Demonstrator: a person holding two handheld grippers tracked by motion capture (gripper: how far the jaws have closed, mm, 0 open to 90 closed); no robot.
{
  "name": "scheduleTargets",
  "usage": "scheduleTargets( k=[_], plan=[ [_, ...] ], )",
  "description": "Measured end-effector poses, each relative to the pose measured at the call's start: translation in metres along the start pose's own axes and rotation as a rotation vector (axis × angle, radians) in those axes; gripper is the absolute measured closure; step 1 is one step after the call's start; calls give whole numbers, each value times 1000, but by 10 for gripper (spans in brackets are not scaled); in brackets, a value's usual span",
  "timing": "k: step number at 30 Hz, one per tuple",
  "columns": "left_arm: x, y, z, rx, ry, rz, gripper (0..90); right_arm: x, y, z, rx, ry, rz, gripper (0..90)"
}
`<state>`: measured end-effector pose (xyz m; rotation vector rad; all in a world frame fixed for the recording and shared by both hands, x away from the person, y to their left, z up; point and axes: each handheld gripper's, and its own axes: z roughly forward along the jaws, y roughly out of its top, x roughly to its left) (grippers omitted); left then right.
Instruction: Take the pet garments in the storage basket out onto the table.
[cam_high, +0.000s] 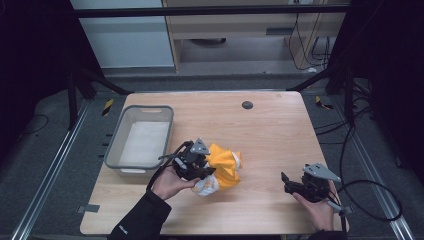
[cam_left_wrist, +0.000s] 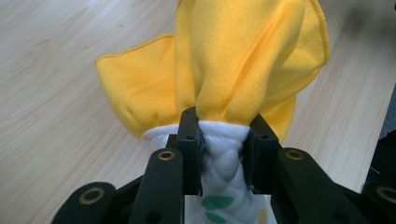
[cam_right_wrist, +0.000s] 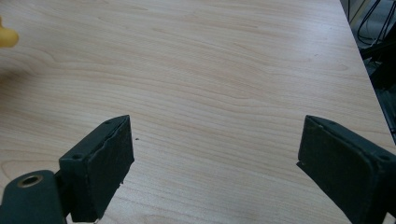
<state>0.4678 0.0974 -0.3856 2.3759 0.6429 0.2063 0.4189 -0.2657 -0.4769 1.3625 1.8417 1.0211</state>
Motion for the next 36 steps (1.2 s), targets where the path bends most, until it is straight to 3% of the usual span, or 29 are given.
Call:
scheduleTargets(
  k=[14,24,29,36],
  plan=[
    [-16,-3,32,61,-52,61,711,0,0,0,2,-1,-1,105],
    [-20,-5,43,73,-67,86,681,0,-1,0,5,2,-2,104],
    [-20,-7,47,79,-81,79,624,0,-1,1,6,3,-1,104],
    [-21,-9,47,73,-67,88,500,0,-1,1,8,4,-4,103]
  ],
)
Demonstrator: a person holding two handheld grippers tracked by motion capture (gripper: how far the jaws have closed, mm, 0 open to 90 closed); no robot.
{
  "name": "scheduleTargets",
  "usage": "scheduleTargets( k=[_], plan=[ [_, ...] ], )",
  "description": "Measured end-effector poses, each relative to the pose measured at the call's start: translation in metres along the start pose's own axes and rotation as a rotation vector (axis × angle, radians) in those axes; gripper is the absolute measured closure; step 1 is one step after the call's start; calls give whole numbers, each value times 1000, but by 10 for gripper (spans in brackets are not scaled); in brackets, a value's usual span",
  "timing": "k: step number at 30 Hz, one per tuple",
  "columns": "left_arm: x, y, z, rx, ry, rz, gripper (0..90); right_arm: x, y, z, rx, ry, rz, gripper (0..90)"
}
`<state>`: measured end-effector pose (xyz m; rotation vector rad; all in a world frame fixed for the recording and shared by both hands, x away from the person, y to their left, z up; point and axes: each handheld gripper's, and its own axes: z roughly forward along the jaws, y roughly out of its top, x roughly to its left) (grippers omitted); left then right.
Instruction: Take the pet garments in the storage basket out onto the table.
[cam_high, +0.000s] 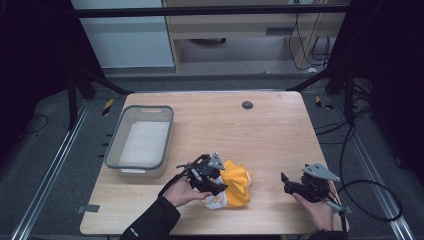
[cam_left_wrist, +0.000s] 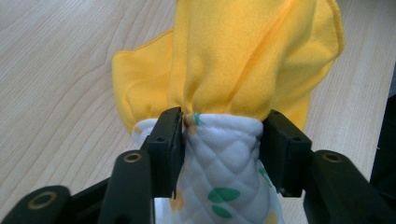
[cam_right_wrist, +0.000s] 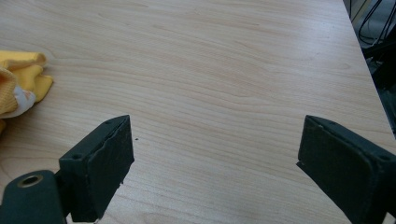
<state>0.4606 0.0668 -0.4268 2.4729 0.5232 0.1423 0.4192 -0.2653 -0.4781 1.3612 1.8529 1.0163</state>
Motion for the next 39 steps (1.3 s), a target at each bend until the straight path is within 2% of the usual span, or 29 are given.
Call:
scheduleTargets(
  k=[6,12,20,26,30,39],
  plan=[
    [-1,-2,-3,-6,12,-2,400,0,0,0,0,0,3,103],
    [0,-4,-11,-31,10,-6,356,0,0,0,-1,-1,3,103],
    [3,-14,-35,-91,24,-28,330,0,0,0,0,0,5,102],
    [7,-25,-50,-128,53,-64,317,0,0,0,-2,-1,7,102],
    [10,-40,-63,-175,98,-103,294,0,0,0,-4,-2,5,101],
    [14,-80,-80,-275,169,-178,258,1,0,0,-2,0,12,97]
  ],
)
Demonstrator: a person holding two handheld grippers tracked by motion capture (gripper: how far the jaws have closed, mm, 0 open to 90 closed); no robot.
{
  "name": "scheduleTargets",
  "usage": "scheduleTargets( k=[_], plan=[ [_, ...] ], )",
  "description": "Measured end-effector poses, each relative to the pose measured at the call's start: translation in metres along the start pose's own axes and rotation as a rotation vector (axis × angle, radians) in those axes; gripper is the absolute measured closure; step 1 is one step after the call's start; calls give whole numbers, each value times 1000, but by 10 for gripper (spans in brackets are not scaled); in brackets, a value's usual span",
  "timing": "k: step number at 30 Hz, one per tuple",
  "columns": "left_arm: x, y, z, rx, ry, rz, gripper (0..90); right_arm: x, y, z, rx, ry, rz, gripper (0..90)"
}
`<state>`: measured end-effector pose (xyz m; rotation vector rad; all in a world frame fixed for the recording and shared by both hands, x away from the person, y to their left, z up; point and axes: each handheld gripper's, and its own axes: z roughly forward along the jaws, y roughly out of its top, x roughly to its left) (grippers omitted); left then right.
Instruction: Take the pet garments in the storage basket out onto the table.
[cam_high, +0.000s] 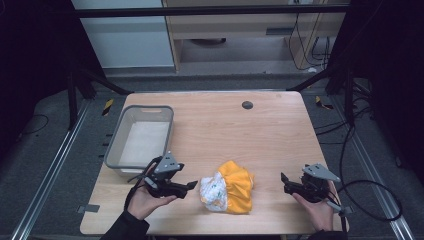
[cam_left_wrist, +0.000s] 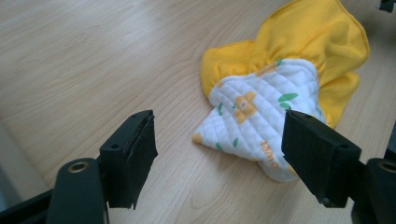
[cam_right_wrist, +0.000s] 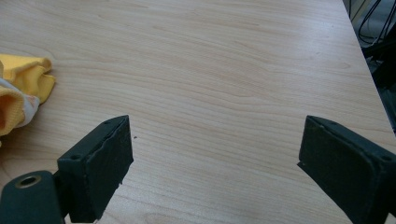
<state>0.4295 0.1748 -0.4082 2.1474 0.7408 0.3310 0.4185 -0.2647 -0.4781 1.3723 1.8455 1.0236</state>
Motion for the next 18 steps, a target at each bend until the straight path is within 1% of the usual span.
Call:
scheduleTargets(
  k=[1,2,6,8,9,10,11,12,13,15,17,18],
  plan=[
    [0,0,0,0,0,0,258,0,0,0,-1,-1,-3,97],
    [1,-4,-2,-11,6,-13,258,0,0,0,-1,-1,-3,97],
    [6,-19,-14,-45,49,-57,255,0,-1,0,2,-2,-2,96],
    [7,-25,-19,-53,63,-71,253,0,-2,0,3,-1,-1,96],
    [7,-25,-19,-53,63,-71,253,0,-2,0,3,-1,0,96],
    [7,-29,-21,-58,71,-79,253,0,-2,0,1,-2,-4,96],
    [9,-36,-25,-72,86,-95,252,0,-2,0,1,-3,-5,96],
    [9,-36,-25,-72,86,-95,252,0,-2,0,4,-1,-1,96],
    [10,-45,-28,-77,89,-115,250,0,-2,0,5,0,-1,96],
    [12,-53,-32,-83,96,-130,249,0,-3,0,4,-2,-9,96],
    [15,-61,-35,-76,107,-145,249,1,-3,0,9,-1,-3,95],
    [15,-61,-35,-76,107,-145,249,1,-3,0,9,-1,-3,95]
  ],
)
